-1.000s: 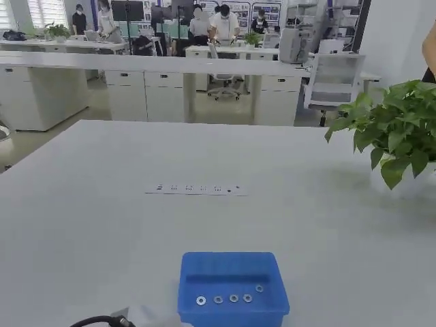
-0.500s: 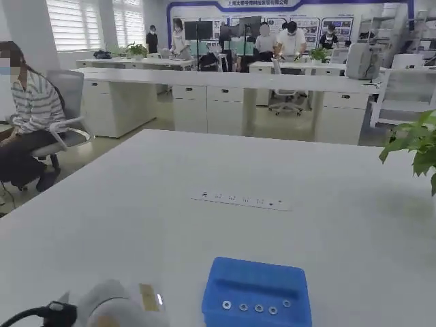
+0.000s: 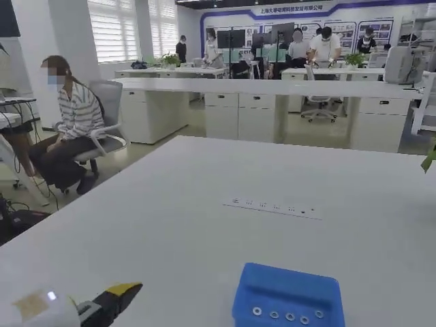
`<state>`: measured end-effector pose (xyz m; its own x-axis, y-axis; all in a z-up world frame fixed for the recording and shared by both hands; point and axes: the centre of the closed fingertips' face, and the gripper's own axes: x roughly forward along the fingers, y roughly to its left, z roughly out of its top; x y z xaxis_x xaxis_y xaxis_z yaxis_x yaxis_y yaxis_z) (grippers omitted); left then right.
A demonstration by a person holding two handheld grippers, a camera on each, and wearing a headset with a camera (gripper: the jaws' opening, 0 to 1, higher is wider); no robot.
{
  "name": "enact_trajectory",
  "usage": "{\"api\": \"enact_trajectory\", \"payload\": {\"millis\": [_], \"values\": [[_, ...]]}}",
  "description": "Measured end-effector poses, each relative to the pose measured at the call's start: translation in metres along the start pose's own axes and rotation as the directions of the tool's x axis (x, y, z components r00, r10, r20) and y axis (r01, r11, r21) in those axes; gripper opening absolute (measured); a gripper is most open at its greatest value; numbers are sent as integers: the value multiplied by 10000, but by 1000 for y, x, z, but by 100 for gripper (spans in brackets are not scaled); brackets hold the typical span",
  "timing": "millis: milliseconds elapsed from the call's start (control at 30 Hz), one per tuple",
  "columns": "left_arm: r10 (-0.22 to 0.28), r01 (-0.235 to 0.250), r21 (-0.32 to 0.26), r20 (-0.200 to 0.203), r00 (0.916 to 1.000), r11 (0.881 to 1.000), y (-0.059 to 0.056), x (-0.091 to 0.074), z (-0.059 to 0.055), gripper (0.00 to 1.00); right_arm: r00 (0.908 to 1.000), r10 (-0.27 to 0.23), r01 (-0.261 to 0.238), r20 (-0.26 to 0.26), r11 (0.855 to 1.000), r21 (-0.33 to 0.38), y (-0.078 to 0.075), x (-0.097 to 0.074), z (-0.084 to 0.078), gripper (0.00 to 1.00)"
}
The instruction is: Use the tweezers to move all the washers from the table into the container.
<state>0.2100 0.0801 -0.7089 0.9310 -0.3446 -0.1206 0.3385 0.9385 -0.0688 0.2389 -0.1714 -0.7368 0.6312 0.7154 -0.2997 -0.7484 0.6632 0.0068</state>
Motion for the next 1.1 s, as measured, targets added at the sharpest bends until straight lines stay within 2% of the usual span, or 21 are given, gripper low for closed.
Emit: {"api": "enact_trajectory", "payload": {"millis": [100, 200, 300, 333, 433, 467, 500, 533, 567, 633, 800, 933, 1100], "values": [[158, -214, 513, 1062, 9942, 9985, 2, 1, 16, 99, 9995, -305, 302, 86, 9992, 250, -4, -3, -4, 99], [190, -238, 368, 1269, 9917, 9990, 6, 5, 16, 99, 9991, -422, 422, -6, 9986, 304, -2, 1, -11, 99], [233, -252, 154, 1146, 9931, 9996, 15, 9, 9, 99, 9989, -465, 466, -37, 9982, 383, 1, 5, -13, 99], [325, -332, 56, 970, 9948, 9994, 19, 11, 4, 99, 9988, -489, 486, 54, 9977, 466, 4, 7, -10, 99], [321, -309, -173, 721, 9969, 9994, 23, 14, -5, 99, 9984, -566, 564, 71, 9979, 319, 6, 11, -8, 99], [310, -292, -307, 619, 9976, 9991, 23, 15, -8, 99, 9975, -711, 711, 36, 9974, 86, 5, 11, -8, 99], [201, -177, -440, 560, 9982, 9989, 20, 15, -9, 99, 9936, -1130, 1131, 29, 9932, -275, -2, 10, -9, 99], [168, -142, -450, 575, 9982, 9989, 19, 15, -9, 99, 9917, -1287, 1288, 54, 9904, -491, -4, 9, -10, 99], [-60, 92, -489, 648, 9979, 9988, 15, 15, -9, 99, 9912, -1322, 1322, 35, 9900, -486, -5, 9, -12, 99], [-205, 244, -480, 806, 9965, 9985, 12, 16, -6, 99, 9890, -1479, 1479, 20, 9885, -302, -11, 7, -14, 99], [-84, 129, -683, 653, 9978, 9976, 16, 16, -9, 99, 9849, -1593, 1566, 674, 9867, 439, -15, 2, -6, 99], [-74, 122, -719, 661, 9978, 9973, 17, 16, -9, 99, 9841, -1696, 1680, 535, 9853, 319, -17, 1, -8, 99], [-168, 190, -433, 511, 9986, 9989, 14, 17, -11, 99, 9843, -1665, 1655, 581, 9860, 204, -15, 2, -6, 98]]}}
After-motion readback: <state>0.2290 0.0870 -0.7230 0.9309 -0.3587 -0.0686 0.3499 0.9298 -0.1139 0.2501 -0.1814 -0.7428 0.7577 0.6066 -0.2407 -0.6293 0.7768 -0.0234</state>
